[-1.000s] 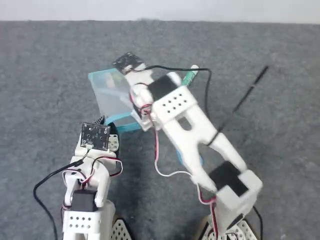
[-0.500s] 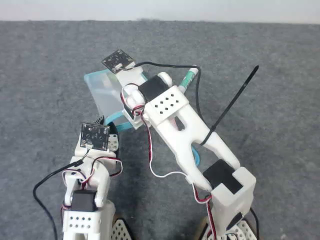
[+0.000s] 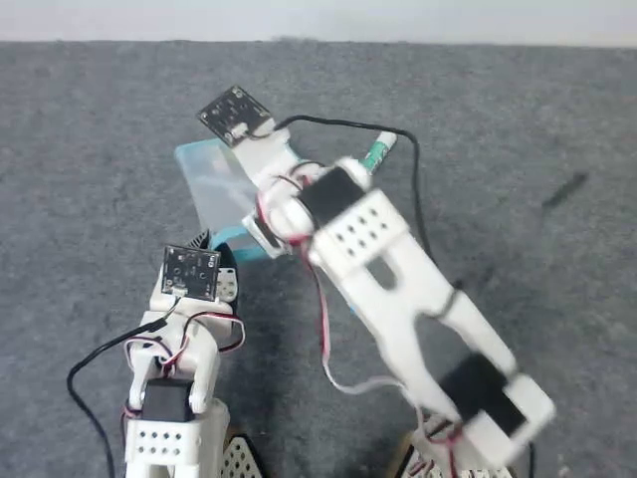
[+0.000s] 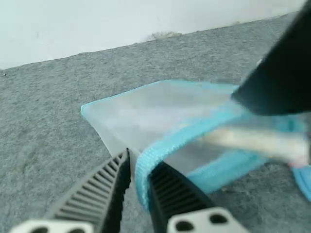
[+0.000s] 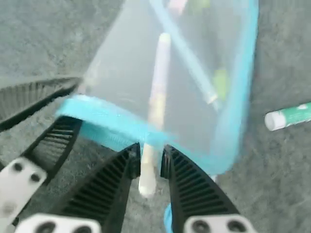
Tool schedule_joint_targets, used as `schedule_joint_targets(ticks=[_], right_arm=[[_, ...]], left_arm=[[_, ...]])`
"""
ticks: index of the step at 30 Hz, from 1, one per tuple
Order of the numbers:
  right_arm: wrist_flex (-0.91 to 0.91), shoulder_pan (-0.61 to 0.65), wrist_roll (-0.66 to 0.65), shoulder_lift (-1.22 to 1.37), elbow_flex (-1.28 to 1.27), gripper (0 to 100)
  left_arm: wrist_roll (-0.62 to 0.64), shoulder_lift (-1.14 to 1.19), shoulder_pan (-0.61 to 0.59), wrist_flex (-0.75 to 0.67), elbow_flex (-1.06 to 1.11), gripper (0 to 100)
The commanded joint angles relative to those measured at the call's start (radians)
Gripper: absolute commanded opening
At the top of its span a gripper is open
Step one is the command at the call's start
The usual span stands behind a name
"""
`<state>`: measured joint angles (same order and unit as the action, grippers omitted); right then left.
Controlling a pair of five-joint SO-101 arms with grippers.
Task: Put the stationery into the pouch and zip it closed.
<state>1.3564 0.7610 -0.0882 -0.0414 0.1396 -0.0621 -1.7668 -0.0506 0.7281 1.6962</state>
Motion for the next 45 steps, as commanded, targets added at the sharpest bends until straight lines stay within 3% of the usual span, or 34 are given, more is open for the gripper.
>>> schedule_joint_targets(ticks=[1,8,13,15,17,20,22,25,28,30,33,34,36,38,40,42,43,45], right_arm=[[-0.088,0.008,-0.026,-0.208,-0.132,8.4],[-0.136,-0.027,-0.06,-0.473,-0.399,8.4],[-0.191,-0.229,-0.057,-0.638,-0.628,8.0],[-0.285,-0.311,-0.048,-0.691,-0.761,8.0],[-0.415,-0.366,-0.003,-0.74,-0.904,8.4],[-0.613,-0.389,0.068,-0.794,-1.097,8.4],[-0.713,-0.387,0.091,-0.828,-1.203,8.4],[-0.742,-0.392,0.052,-0.862,-1.278,8.4],[-0.713,-0.366,0.025,-0.871,-1.289,8.4],[-0.705,-0.329,0.021,-0.871,-1.29,8.4],[-0.704,-0.292,0.018,-0.871,-1.31,8.4],[-0.704,-0.286,0.018,-0.871,-1.318,8.4],[-0.704,-0.28,0.018,-0.871,-1.327,8.4],[-0.704,-0.28,0.018,-0.871,-1.327,8.4],[-0.705,-0.28,0.018,-0.871,-1.327,8.4],[-0.705,-0.28,0.018,-0.871,-1.327,8.4],[-0.705,-0.28,0.018,-0.871,-1.327,8.4],[-0.705,-0.28,0.02,-0.871,-1.329,8.4]], left_arm=[[-0.011,-0.006,0.011,-0.002,-0.007,1],[-0.011,-0.008,-0.002,-0.005,-0.008,1],[0.037,-0.008,-0.183,-0.043,-0.053,1],[0.094,-0.006,-0.19,-0.035,-0.058,1],[0.077,-0.003,-0.087,0.014,-0.054,1],[-0.037,-0.006,0.172,0.115,-0.033,1],[-0.084,-0.006,0.236,0.143,-0.045,1],[-0.063,-0.006,0.029,0.14,-0.131,1],[0.094,-0.003,-0.186,0.087,-0.151,1],[0.104,-0.002,-0.141,0.091,-0.139,1],[-0.057,-0.006,0.1,0.135,-0.094,1],[-0.097,-0.006,0.13,0.144,-0.093,1],[-0.064,-0.006,0.038,0.146,-0.14,1],[0.054,-0.006,-0.137,0.144,-0.194,1],[0.141,-0.005,-0.213,0.144,-0.199,1],[0.118,-0.005,-0.14,0.144,-0.173,1],[0.072,-0.003,-0.046,0.144,-0.151,1],[-0.091,-0.006,0.135,0.152,-0.102,1]])
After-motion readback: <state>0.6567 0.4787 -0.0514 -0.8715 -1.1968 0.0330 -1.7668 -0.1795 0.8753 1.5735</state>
